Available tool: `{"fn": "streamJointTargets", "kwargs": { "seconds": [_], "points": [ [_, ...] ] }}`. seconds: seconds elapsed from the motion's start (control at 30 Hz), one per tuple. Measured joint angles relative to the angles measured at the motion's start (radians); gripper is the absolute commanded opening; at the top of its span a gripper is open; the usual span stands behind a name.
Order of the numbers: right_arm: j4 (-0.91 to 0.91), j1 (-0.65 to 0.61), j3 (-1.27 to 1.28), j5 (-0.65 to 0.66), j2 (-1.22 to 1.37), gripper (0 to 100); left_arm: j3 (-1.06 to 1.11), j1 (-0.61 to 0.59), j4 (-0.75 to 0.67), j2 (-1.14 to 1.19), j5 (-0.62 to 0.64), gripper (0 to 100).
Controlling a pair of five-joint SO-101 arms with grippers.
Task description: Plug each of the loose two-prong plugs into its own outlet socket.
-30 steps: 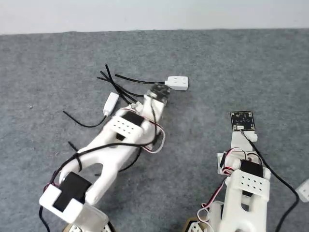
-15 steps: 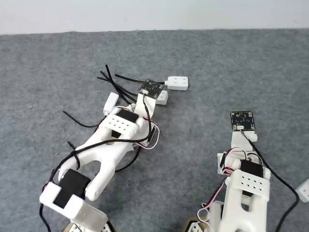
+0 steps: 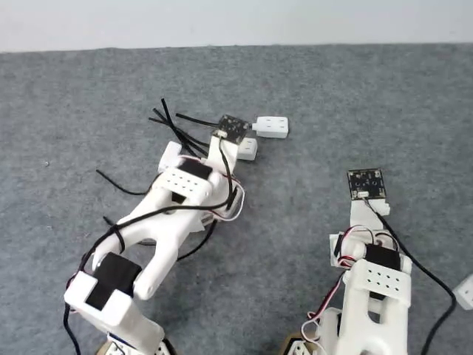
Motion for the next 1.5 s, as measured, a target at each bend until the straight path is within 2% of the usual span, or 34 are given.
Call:
{"fn": "streamJointTargets", "kwargs": {
  "seconds": [0.37,0.5,0.63,0.8,1.0,1.1,1.2,1.3,1.4,1.5],
  "points": [
    [0.0,0.002,0.0,0.0,0.0,1.6,-0.322,-0.048,0.311,0.002,-0.003,1],
    [0.0,0.002,0.0,0.0,0.0,1.6,-0.365,-0.083,0.358,-0.002,-0.002,1],
    [0.0,0.002,0.0,0.0,0.0,1.7,-0.313,-0.104,0.358,-0.071,-0.071,1],
    [0.0,-0.011,0.0,0.0,0.0,1.6,-0.11,-0.02,0.299,-0.23,-0.144,1],
    [0.0,-0.008,0.0,0.0,0.0,1.5,0.219,0.206,0.003,-0.354,-0.157,2],
    [0.0,-0.008,0.0,0.0,0.0,1.5,0.265,0.264,-0.114,-0.31,-0.146,2],
    [0.0,-0.008,0.0,0.0,0.0,1.5,0.25,0.235,-0.107,-0.232,-0.112,2],
    [0.0,-0.008,0.0,0.009,0.0,1.5,0.222,0.152,-0.038,-0.218,-0.127,2],
    [0.0,-0.008,0.018,0.029,0.0,1.5,0.244,0.078,0.009,-0.253,-0.238,3],
    [-0.008,-0.008,0.02,0.035,0.0,1.5,0.33,0.064,0.012,-0.37,-0.315,13]
  ]
}}
